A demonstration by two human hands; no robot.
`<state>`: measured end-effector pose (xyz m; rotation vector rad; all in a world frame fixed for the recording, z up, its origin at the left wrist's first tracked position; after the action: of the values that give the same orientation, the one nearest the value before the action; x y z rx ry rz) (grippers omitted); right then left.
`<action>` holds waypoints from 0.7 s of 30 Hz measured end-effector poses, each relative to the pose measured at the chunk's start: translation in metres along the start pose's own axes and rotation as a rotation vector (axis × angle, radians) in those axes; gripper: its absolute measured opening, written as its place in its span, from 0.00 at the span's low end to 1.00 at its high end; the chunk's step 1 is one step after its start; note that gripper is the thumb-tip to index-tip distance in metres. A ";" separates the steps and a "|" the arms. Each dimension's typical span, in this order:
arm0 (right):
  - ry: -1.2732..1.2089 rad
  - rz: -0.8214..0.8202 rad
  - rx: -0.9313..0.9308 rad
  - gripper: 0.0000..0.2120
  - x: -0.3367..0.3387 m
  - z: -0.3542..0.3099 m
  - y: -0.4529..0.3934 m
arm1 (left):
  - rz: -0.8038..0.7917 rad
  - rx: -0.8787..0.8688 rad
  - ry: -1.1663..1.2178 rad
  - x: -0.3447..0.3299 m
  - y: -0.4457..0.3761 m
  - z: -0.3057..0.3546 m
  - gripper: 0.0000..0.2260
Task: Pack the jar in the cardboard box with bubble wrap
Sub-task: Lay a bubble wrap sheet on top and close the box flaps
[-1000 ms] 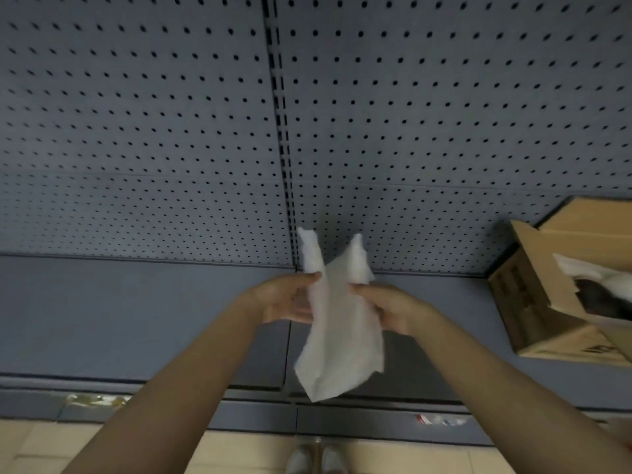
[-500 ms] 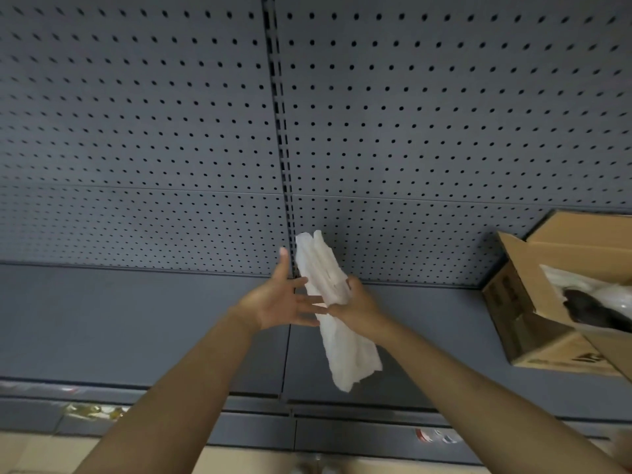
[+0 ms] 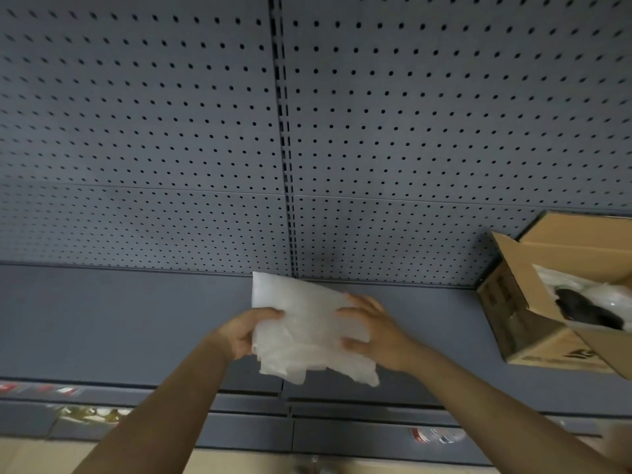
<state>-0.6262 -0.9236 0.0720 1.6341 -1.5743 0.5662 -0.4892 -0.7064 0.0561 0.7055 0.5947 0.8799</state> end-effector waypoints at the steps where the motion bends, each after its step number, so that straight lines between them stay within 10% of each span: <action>1: -0.075 0.097 -0.057 0.30 0.002 0.004 0.000 | -0.012 -0.020 0.000 0.003 0.001 0.000 0.25; 4: -0.443 0.342 -0.348 0.29 0.008 0.020 -0.003 | -0.101 -0.094 0.045 0.006 0.008 0.003 0.33; 9: -1.114 0.111 -0.581 0.22 0.005 0.040 0.009 | -0.198 -0.161 0.075 0.007 0.014 0.016 0.38; 21: -1.001 0.612 -0.598 0.11 0.053 0.044 0.048 | -0.246 -0.158 -0.142 -0.015 0.002 0.036 0.34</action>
<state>-0.6744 -0.9874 0.0976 0.9488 -2.6542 -0.5319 -0.4717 -0.7289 0.0827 0.5333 0.4680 0.6347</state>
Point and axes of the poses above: each hand's wrist, its own y-axis away from the middle knuckle, its own x-axis out of the back of the hand, z = x × y, the point moved 3 cm from there along -y, towards the middle knuckle, and after that the axes turned 2 degrees about z, right-handed, at the moved point
